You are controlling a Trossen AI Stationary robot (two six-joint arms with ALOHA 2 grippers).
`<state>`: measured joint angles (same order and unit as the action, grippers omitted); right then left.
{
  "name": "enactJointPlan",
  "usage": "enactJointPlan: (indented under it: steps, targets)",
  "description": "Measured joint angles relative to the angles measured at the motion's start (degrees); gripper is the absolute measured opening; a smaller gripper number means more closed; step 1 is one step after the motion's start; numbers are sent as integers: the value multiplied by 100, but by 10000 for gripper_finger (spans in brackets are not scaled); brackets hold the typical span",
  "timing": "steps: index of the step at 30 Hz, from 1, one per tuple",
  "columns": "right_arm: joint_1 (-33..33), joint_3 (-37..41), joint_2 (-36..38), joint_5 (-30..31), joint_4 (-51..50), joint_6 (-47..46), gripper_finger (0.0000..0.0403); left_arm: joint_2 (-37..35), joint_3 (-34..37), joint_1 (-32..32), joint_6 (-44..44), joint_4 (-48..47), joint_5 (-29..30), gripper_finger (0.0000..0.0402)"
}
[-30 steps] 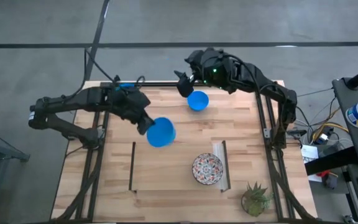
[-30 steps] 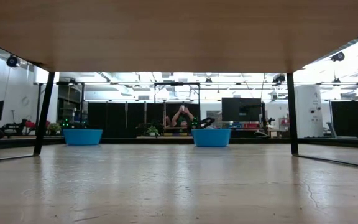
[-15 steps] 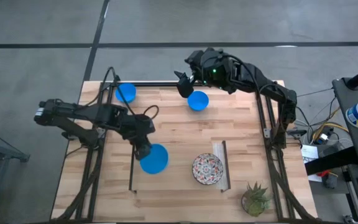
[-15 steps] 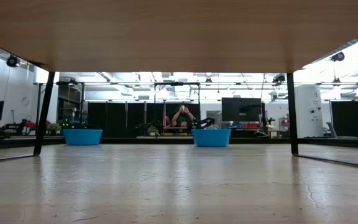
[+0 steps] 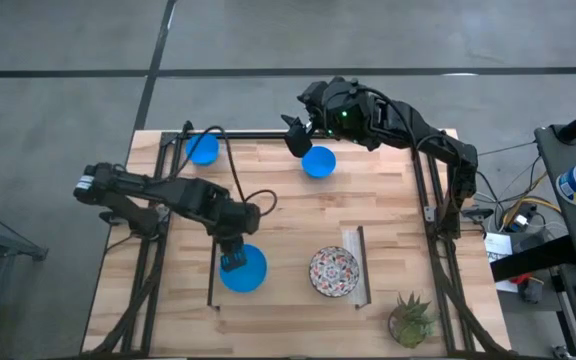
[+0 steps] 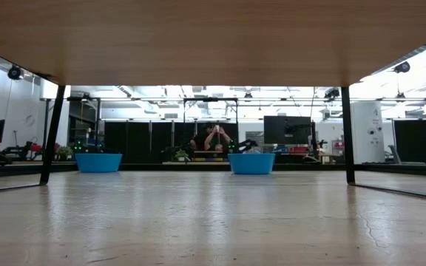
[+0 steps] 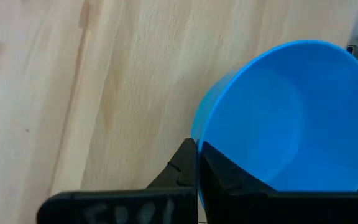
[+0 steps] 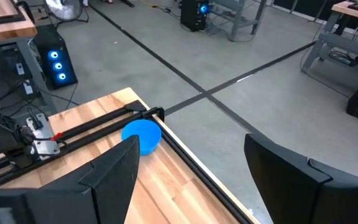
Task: Pick & Place Mini bowls
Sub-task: Put the right blue bowl on the shelf, then stack the right blue bowl on top of the other blue bowl on the shelf
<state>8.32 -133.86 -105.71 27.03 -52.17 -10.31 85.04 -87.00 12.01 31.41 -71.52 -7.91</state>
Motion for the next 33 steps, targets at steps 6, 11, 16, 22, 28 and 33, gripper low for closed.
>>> enactJointPlan:
  steps: [6,11,16,22,28,33]
  targets:
    - [0,0,0,0,-168,-3,281,131,-105,-2,-178,6,49,0]
    - [-2,2,0,0,-209,-21,286,148,-93,-2,-166,67,48,0]
    - [-2,2,0,-2,-209,-22,282,161,-87,-2,-130,212,-12,0]
    - [-2,2,-1,-2,-209,-22,277,134,-87,-2,20,487,-57,20]
    - [-4,2,-2,-2,-287,-23,279,122,-87,-2,16,513,-56,83]
    - [8,4,-2,-2,-471,-150,276,52,-194,-76,1,512,9,117]
